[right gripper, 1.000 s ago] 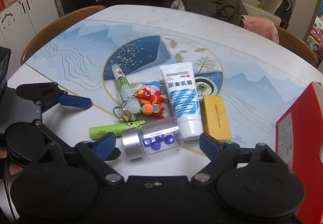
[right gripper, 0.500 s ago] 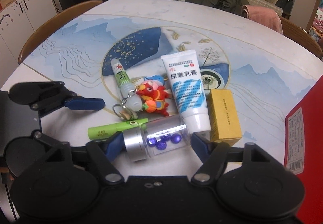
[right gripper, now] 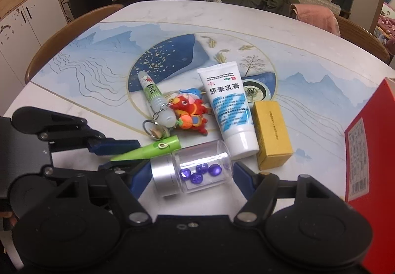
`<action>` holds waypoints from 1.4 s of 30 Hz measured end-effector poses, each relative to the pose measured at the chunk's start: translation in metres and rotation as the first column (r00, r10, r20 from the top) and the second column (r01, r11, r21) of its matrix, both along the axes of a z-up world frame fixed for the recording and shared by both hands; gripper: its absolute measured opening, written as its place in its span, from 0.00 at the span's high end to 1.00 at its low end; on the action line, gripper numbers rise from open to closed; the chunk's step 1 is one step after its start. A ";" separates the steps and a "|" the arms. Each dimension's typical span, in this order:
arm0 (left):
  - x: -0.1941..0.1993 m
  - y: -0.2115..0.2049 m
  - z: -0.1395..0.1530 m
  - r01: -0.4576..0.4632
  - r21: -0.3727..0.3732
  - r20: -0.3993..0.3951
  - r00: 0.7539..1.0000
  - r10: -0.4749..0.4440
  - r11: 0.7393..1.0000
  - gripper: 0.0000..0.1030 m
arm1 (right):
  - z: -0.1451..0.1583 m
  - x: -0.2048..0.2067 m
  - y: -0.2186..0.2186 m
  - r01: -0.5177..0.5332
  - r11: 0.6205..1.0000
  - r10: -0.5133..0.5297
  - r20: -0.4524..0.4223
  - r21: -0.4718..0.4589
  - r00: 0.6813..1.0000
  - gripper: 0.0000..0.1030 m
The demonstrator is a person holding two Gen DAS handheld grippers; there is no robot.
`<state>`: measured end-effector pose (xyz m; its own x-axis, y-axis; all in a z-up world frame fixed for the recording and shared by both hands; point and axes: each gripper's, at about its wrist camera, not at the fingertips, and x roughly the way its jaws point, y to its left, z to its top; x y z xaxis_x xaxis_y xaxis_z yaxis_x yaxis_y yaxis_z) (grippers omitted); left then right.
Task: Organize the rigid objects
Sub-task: 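Grasp the green highlighter with the left tool while the right tool grasps the purple-bead jar, then carry the highlighter and bead jar with both tools into the red box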
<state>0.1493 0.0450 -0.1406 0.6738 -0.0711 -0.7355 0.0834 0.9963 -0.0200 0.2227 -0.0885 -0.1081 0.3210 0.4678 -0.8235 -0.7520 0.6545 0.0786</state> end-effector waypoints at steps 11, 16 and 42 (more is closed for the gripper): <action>-0.014 -0.007 0.020 -0.046 -0.085 0.013 0.999 0.047 0.995 0.85 | 0.030 -0.012 -0.036 0.069 0.996 -0.069 -0.004 0.052 0.998 0.31; -0.017 -0.017 0.042 -0.046 -0.115 0.033 0.998 0.050 0.992 0.85 | 0.050 -0.015 -0.059 0.106 0.991 -0.106 0.007 0.079 0.994 0.31; 0.032 -0.145 0.128 0.122 -0.133 0.157 0.983 -0.101 0.984 0.85 | 0.110 0.017 -0.192 0.233 0.956 -0.249 0.074 0.180 0.966 0.31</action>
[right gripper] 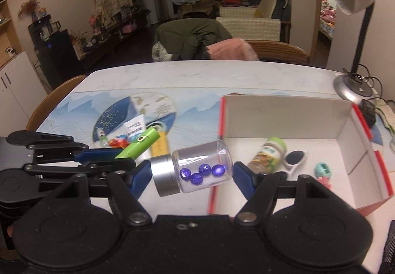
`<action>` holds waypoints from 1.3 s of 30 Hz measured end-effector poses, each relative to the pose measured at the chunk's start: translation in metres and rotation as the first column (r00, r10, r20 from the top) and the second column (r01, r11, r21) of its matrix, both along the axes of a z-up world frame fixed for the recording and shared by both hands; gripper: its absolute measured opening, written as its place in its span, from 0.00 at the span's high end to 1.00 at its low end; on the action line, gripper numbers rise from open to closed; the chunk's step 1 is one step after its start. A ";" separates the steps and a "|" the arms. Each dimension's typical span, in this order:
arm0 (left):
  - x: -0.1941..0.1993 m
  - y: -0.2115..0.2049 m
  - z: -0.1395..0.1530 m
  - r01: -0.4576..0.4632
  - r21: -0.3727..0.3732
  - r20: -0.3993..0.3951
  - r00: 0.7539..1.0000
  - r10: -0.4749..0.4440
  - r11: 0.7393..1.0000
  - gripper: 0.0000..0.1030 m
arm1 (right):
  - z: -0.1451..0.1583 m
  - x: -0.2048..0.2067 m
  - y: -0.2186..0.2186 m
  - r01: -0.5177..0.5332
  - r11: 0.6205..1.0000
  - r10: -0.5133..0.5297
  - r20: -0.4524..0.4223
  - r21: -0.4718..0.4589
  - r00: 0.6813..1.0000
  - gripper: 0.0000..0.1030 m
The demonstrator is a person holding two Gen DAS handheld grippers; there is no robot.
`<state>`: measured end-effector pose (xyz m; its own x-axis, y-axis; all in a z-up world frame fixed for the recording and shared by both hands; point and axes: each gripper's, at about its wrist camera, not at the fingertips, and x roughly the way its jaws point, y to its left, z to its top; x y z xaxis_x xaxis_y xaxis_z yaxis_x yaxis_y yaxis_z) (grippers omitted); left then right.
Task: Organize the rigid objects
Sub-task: 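Carry the highlighter and bead jar with both tools into the red box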
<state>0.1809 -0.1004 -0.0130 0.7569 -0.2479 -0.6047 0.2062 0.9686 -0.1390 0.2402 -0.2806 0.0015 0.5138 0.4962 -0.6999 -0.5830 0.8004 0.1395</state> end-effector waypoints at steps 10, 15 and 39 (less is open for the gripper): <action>0.038 -0.055 -0.005 0.050 0.016 -0.020 0.999 -0.050 0.999 0.85 | -0.005 0.040 -0.061 0.082 0.997 -0.082 -0.004 0.004 0.997 0.31; 0.057 -0.082 -0.011 0.075 0.029 -0.047 0.996 -0.074 0.997 0.85 | -0.008 0.064 -0.091 0.125 0.992 -0.125 -0.004 -0.001 0.992 0.31; 0.150 -0.176 -0.058 0.114 0.091 -0.276 0.958 -0.085 0.989 0.85 | -0.057 0.164 -0.125 0.129 0.988 -0.138 -0.098 -0.089 0.986 0.31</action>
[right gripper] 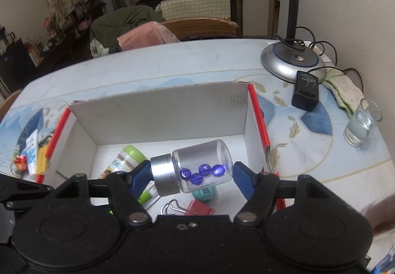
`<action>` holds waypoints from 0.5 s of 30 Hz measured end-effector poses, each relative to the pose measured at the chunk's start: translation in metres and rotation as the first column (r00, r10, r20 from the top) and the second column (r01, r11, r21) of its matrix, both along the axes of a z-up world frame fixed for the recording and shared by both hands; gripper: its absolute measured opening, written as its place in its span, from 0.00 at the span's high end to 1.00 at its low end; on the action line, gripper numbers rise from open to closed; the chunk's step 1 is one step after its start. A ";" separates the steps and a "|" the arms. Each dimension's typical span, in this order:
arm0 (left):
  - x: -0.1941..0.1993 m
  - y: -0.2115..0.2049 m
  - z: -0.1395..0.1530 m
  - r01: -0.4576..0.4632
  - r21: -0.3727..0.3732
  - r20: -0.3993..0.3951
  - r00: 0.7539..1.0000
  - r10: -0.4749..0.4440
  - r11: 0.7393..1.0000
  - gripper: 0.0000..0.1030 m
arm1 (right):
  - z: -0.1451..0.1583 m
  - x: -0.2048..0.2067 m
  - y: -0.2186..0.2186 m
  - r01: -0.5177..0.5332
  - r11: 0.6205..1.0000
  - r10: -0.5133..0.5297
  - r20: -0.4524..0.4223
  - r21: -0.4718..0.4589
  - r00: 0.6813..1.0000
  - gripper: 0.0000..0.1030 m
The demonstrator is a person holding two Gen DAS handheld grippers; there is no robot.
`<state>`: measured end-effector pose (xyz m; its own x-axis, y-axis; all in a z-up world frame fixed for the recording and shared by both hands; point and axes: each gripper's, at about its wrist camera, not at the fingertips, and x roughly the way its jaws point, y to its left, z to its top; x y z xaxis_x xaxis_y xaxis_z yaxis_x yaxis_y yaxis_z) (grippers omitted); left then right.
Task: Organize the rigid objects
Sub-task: 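Carry the highlighter and bead jar with both tools into the red box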
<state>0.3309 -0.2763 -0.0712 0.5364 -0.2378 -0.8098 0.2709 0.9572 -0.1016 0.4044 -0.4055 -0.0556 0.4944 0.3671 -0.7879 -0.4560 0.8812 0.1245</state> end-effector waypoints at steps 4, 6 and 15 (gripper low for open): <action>0.012 -0.004 -0.007 -0.020 0.013 -0.038 0.999 0.021 1.000 0.85 | -0.010 0.011 0.008 -0.008 0.999 0.007 -0.027 -0.033 1.000 0.31; 0.017 -0.005 -0.011 -0.025 0.014 -0.059 0.998 0.026 1.000 0.85 | -0.014 0.016 0.011 -0.011 0.999 0.009 -0.038 -0.042 0.999 0.31; 0.034 -0.006 -0.023 -0.059 0.011 -0.134 0.989 0.060 0.998 0.85 | -0.019 0.025 0.027 -0.063 0.996 0.058 -0.070 -0.067 0.996 0.31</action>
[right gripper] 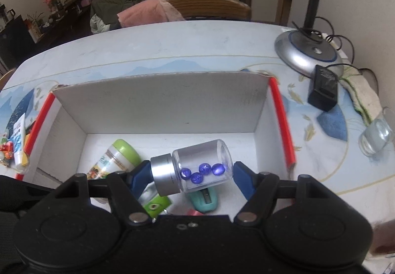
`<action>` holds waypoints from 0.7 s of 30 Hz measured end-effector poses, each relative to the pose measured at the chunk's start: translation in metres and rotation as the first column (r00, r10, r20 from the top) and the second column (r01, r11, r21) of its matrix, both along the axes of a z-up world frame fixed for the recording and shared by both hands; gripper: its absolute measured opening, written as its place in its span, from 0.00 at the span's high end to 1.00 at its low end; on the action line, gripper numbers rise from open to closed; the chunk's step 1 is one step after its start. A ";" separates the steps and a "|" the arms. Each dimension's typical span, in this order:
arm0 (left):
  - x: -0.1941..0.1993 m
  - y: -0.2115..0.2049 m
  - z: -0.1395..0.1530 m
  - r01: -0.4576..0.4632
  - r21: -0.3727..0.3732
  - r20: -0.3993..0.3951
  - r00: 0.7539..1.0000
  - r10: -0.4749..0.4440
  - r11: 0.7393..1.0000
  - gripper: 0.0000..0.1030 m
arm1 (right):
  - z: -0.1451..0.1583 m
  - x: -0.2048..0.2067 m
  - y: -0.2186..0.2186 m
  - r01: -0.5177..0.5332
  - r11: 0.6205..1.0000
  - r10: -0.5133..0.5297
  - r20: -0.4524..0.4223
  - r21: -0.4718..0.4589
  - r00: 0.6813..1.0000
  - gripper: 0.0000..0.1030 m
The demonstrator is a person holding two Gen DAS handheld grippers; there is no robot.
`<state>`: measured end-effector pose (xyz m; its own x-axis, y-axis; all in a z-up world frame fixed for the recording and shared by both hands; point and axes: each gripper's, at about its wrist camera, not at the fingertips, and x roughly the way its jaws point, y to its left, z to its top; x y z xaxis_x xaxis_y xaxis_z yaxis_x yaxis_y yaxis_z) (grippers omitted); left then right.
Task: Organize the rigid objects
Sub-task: 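Carry the highlighter and bead jar with both tools into the red box, then open the right tool to drop the bead jar while the left tool releases the highlighter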
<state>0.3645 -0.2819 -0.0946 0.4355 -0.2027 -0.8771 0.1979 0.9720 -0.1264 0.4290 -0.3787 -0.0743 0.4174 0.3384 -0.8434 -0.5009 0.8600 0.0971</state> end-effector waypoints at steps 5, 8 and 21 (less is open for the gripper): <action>0.005 -0.002 -0.005 -0.011 0.011 -0.029 1.000 0.012 1.000 0.85 | -0.007 0.003 0.009 -0.019 0.999 0.018 -0.016 -0.041 1.000 0.31; 0.007 -0.002 -0.009 -0.012 0.018 -0.058 0.998 0.013 1.000 0.85 | -0.013 0.005 0.010 -0.021 0.998 0.019 -0.038 -0.058 0.999 0.31; 0.019 -0.003 -0.021 -0.001 0.034 -0.203 0.979 0.008 0.999 0.85 | -0.021 0.006 0.010 -0.034 0.998 0.029 -0.076 -0.061 0.997 0.31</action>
